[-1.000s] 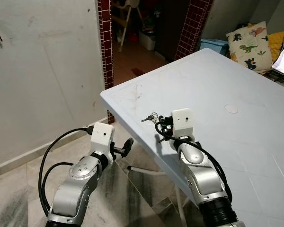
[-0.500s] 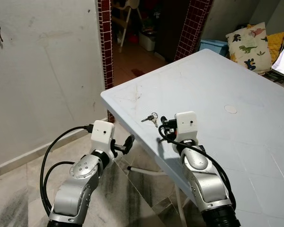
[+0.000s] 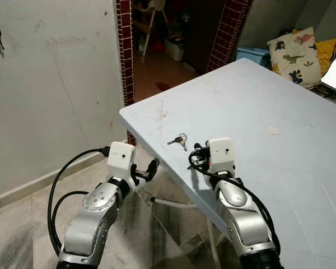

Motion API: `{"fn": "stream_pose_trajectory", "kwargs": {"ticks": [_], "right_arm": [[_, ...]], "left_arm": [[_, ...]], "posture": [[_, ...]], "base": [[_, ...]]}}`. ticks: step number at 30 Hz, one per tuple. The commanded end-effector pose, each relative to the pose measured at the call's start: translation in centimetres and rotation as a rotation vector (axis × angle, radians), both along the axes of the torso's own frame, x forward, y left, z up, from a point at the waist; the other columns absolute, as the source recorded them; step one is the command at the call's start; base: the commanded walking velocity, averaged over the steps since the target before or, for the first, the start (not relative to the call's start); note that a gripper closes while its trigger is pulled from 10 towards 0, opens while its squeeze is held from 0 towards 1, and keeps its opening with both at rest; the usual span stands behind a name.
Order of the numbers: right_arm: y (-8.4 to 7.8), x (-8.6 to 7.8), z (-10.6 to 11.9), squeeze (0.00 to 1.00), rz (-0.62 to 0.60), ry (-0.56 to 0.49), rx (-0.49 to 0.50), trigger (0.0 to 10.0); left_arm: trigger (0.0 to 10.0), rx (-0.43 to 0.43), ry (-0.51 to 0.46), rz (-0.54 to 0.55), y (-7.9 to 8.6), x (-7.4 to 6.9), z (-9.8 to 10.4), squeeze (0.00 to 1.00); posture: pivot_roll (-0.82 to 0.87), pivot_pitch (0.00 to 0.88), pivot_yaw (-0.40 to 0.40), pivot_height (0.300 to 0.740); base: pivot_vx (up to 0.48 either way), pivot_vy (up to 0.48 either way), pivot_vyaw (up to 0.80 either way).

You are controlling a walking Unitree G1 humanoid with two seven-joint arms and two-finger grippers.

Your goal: Hang keys on a hook

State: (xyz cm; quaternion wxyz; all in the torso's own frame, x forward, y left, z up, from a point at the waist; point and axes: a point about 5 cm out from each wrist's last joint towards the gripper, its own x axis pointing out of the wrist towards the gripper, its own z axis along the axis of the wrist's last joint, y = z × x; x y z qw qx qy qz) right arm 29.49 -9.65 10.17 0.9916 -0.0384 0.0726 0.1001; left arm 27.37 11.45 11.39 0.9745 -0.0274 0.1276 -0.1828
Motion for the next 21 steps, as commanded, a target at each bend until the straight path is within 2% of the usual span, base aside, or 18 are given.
{"fn": "stream_pose_trajectory", "kwargs": {"ticks": [1, 2, 3, 5, 16, 18, 21], "right_arm": [[-0.2, -0.2, 0.1, 0.00, 0.005, 0.006, -0.009, 9.9], [0.0, -0.3, 0.0, 0.00, 0.022, 0.013, 0.000, 10.0], [0.0, -0.3, 0.0, 0.98, 0.030, 0.016, 0.008, 10.0], [0.1, -0.3, -0.2, 1.00, 0.033, 0.024, 0.003, 10.0], [0.0, -0.3, -1.5, 1.00, 0.024, 0.097, -0.045, 10.0], [0.1, -0.3, -2.0, 0.00, 0.023, 0.125, -0.054, 10.0], [0.1, -0.3, -2.5, 0.00, 0.017, 0.146, -0.056, 10.0]], "left_arm": [[10.0, -0.003, -0.006, -0.003, -0.2, 0.2, 0.2, 0.00], [10.0, -0.004, -0.003, -0.003, -0.2, 0.2, 0.1, 0.00], [10.0, -0.004, -0.003, -0.003, -0.2, 0.2, 0.1, 0.00], [10.0, -0.005, -0.002, -0.005, -0.3, 0.2, 0.1, 0.00], [10.0, -0.005, 0.002, -0.008, -0.3, 0.2, 0.0, 0.00], [10.0, -0.003, 0.004, -0.009, -0.4, 0.1, 0.0, 0.00], [10.0, -0.002, 0.005, -0.010, -0.4, 0.1, 0.0, 0.00]], "posture": [[0.13, 0.020, -0.098, 0.740], [0.13, 0.019, -0.099, 0.740], [0.13, 0.019, -0.099, 0.740], [0.13, 0.019, -0.099, 0.740], [0.13, 0.019, -0.100, 0.740], [0.13, 0.020, -0.101, 0.740], [0.13, 0.021, -0.101, 0.740]], "base": [[0.000, 0.000, 0.00], [0.000, 0.000, 0.00], [0.000, 0.000, 0.00], [0.000, 0.000, 0.00], [0.000, 0.000, 0.00], [0.000, 0.000, 0.00], [0.000, 0.000, 0.00]]}}
